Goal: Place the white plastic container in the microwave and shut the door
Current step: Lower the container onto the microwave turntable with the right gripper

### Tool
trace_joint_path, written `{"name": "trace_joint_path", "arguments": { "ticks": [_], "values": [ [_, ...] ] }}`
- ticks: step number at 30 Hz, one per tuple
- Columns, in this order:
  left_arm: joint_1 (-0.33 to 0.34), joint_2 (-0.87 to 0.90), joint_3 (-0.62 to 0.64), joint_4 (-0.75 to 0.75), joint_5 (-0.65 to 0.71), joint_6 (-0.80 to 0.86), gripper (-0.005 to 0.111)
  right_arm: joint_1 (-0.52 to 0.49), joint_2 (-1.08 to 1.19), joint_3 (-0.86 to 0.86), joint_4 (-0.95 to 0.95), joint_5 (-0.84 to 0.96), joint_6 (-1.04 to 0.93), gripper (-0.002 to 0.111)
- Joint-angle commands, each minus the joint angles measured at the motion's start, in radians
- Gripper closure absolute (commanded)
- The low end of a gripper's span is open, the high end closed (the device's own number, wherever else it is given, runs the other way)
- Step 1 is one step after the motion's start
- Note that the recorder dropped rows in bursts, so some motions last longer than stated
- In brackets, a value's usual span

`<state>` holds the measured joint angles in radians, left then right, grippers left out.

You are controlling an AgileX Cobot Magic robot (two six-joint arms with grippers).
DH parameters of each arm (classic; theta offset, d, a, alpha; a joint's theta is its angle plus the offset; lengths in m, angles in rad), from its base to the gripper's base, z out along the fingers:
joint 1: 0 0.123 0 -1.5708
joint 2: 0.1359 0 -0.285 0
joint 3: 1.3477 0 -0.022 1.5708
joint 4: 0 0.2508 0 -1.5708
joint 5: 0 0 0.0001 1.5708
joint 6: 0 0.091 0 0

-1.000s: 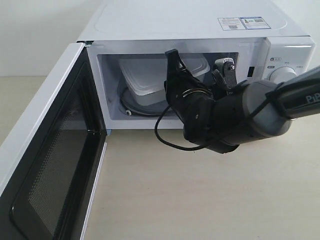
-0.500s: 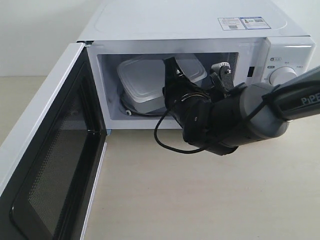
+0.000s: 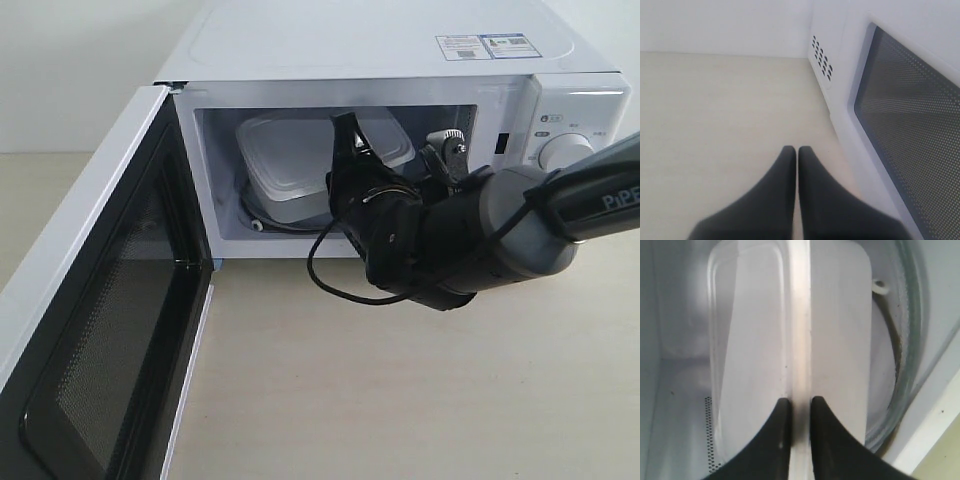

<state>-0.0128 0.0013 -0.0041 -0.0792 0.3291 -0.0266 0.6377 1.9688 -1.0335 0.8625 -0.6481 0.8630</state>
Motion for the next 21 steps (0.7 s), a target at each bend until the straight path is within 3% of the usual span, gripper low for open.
{"name": "trace_joint_path", "arguments": {
  "ticks": [1,10,13,18,21],
  "values": [
    [0.003,-0.001,0.004,-0.002,-0.015,0.000,0.103,0.000,-0.003,-0.006,-0.034,-0.018,0.028,0.108],
    [0.003,-0.001,0.004,-0.002,-0.015,0.000,0.103,0.000,-0.003,-0.006,-0.048,-0.016,0.026,0.107],
    [0.003,-0.001,0.004,-0.002,-0.015,0.000,0.103,0.000,-0.003,-0.006,-0.048,-0.016,0.026,0.096],
    [0.003,-0.001,0.004,-0.002,-0.015,0.000,0.103,0.000,-0.003,-0.006,-0.038,-0.018,0.029,0.060],
    [0.003,-0.001,0.004,-0.002,-0.015,0.000,0.103,0.000,-0.003,-0.006,-0.027,-0.020,0.019,0.054]
  ]
}}
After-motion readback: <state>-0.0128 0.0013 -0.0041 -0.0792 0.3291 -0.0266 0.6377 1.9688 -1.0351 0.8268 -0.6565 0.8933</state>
